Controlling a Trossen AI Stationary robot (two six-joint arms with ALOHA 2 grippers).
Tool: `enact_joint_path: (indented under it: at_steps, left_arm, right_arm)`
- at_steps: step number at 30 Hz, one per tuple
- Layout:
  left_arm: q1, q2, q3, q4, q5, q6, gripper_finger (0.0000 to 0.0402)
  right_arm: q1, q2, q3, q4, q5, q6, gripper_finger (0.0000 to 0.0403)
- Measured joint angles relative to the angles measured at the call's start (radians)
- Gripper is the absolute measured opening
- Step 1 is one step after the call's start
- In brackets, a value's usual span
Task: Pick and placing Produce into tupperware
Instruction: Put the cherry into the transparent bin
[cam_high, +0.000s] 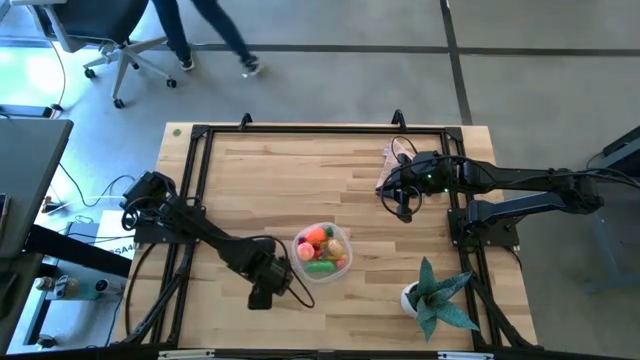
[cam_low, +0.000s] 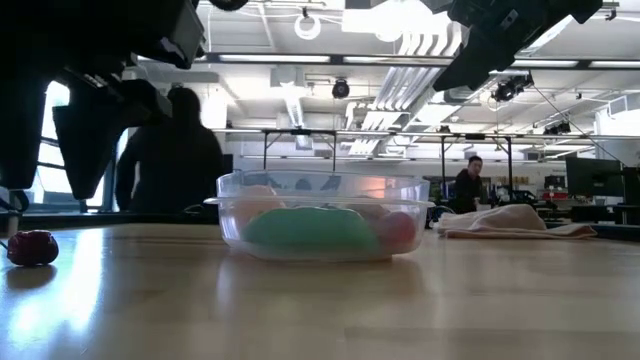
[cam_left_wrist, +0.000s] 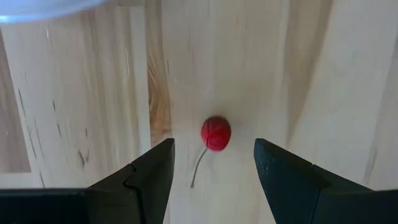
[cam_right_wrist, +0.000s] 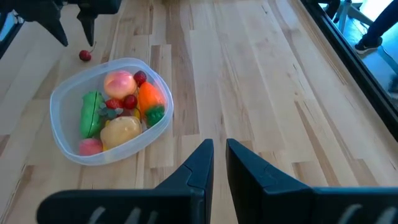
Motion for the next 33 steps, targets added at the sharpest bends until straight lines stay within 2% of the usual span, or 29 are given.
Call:
enact_joint_path:
  at_steps: [9,26,33]
  left_arm:
    - [0.000,0.000,-0.031,0.056,-0.022,-0.004,0.0211]
    - [-0.007,0.000,-0.152,0.230,0.047,-0.055,0.0211]
    - [-0.007,0.000,-0.156,0.234,0.036,-0.052,0.0211]
  right_arm:
    - [0.000,0.000,0.000,0.000,0.000,0.000,0.0032]
    - [0.000,0.000,0.000,0.000,0.000,0.000,0.0032]
    - [0.000,0.000,0.000,0.000,0.000,0.000,0.0032]
